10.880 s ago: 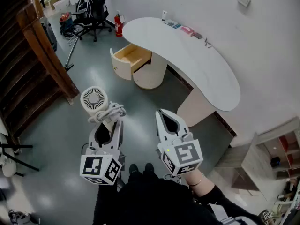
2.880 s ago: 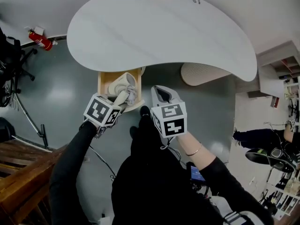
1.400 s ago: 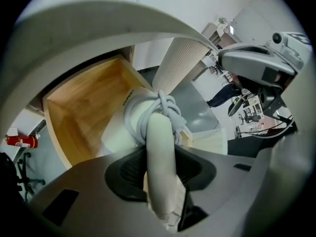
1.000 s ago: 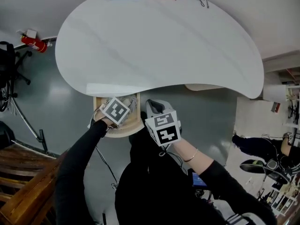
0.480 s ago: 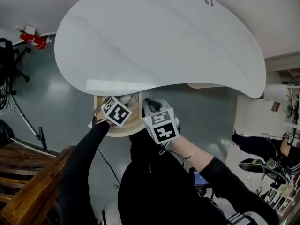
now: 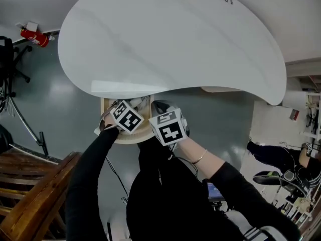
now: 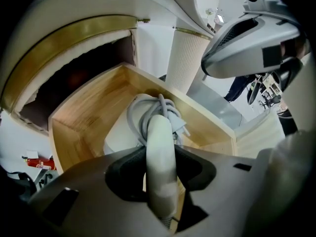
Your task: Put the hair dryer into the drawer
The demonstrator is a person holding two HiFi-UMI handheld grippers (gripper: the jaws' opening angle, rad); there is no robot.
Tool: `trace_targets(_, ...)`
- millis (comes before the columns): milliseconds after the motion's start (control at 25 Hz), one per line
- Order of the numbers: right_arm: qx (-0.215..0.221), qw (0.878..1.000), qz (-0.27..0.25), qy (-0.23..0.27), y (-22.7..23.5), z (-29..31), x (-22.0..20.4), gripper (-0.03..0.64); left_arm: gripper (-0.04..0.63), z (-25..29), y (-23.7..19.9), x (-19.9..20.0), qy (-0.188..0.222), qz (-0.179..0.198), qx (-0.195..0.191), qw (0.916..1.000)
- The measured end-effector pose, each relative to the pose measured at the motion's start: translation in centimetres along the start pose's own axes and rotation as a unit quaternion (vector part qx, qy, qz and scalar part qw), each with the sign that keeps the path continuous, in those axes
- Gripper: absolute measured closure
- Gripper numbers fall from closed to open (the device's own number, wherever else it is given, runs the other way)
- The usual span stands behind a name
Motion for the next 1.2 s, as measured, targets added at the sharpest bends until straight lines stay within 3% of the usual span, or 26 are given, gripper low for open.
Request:
trace_targets(320, -0.001, 1.0, 0.004, -0.01, 0.6, 0.6, -0.5, 0.615, 0.43, 1.1, -0.7, 0.3, 0.004, 0.005, 0.014, 0.9999)
trace_targets(840, -0.004, 1.0, 0.0, -0.016, 0.3, 0.9, -0.6, 0.615, 0.428, 1.9, -0.6, -0.1, -0.005, 0.059, 0.032, 0.9977)
trace_targets(1200, -0.004, 1.0, 0.002, -0.017, 0.6, 1.1, -0.8, 0.615, 0.428, 2.6, -0.5, -0.4, -0.013, 0.074, 0.041, 0.9964)
Point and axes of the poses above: the fingertips, and each gripper's own axes: z forward along the fingers, y to its right, x out of its top, the point moved 9 cm from there along -z, backward along the fingers, and after that the axes turned 9 degrees about y, right-handed, at the moved point
